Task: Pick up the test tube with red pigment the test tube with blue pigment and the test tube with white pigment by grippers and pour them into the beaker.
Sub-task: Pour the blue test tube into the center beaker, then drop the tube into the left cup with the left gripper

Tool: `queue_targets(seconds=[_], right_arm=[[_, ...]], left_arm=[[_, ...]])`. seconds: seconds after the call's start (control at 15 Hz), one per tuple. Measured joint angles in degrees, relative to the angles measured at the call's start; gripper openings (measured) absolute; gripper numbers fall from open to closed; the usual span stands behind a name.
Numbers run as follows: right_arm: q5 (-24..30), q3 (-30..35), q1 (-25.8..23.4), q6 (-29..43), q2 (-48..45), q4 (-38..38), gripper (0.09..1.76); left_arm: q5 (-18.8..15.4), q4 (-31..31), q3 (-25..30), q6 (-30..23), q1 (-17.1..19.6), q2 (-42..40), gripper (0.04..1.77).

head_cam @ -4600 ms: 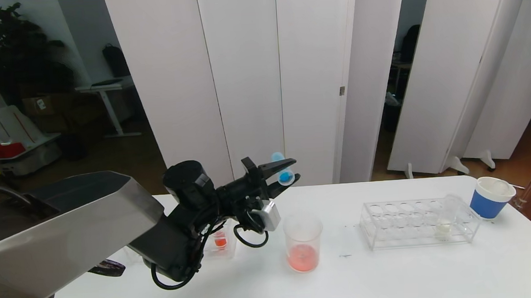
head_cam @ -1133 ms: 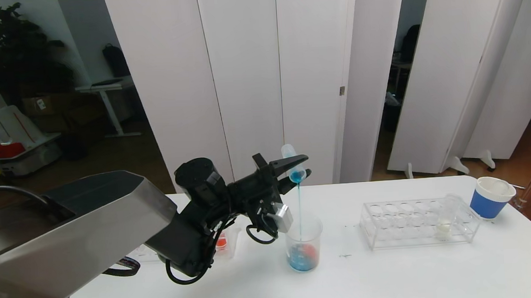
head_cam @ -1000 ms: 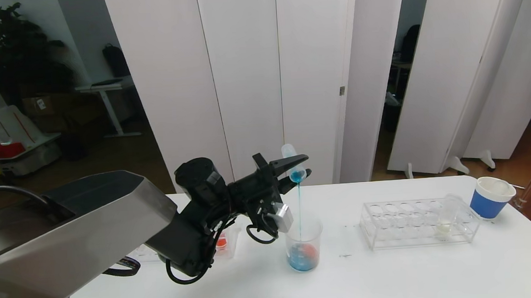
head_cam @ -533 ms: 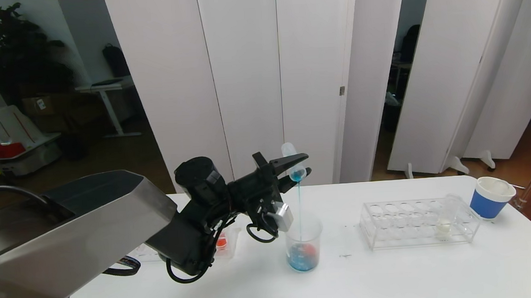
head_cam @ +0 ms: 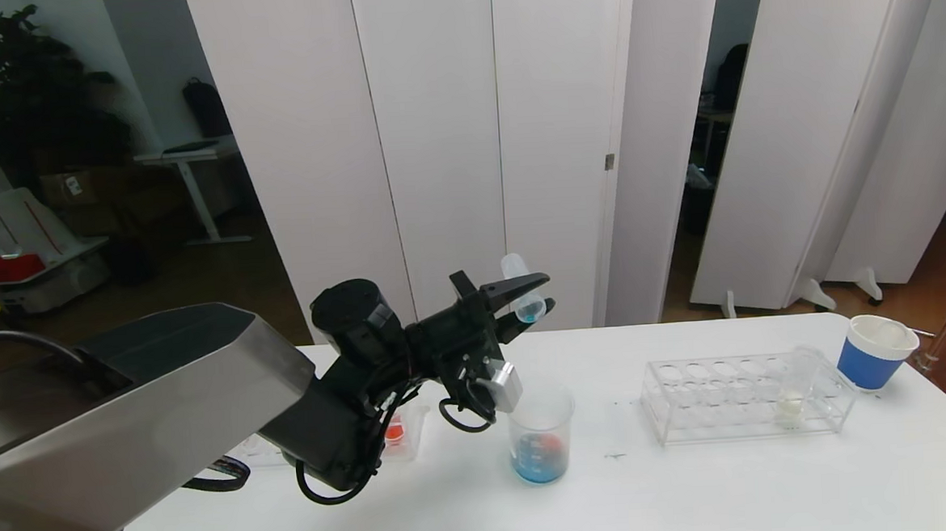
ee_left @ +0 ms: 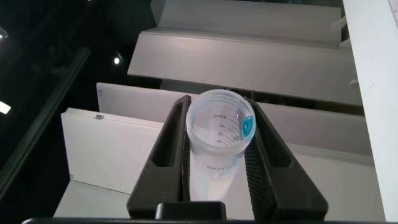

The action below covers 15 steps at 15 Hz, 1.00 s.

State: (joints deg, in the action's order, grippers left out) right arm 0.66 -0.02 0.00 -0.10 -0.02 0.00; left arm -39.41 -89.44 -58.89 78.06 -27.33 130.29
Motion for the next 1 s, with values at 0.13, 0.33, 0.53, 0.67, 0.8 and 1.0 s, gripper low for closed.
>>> queue_targets(seconds=[0.13,0.33,0.53,0.67,0.8,1.0], right_arm=[[0.02,-0.02,0.0,-0.01,0.0,0.0,1.75],[0.0,-0.02,0.0,0.0,0.0,0.0,1.75],[0.0,-0.02,0.0,0.0,0.0,0.02,1.75],[-0.02,-0.02,0.0,0.0,0.0,0.0,1.75],[0.02,-0.02,0.0,0.0,0.0,0.0,1.75],[0.02,-0.02,0.0,-0.01,0.0,0.0,1.75]], left_arm=[[0.52,-0.02,0.32,0.06,0.0,-0.24,0.58],[0.8,0.04,1.05,-0.66,-0.04,-1.05,0.58],[0.8,0.22,2.12,-1.55,-0.06,-2.43,0.58],[1.55,0.57,3.13,-3.41,0.16,-3.34,0.58],[7.12,3.12,3.9,-4.07,0.33,-4.5,0.58],[20.1,9.81,4.38,-11.17,0.13,-7.74,0.58]])
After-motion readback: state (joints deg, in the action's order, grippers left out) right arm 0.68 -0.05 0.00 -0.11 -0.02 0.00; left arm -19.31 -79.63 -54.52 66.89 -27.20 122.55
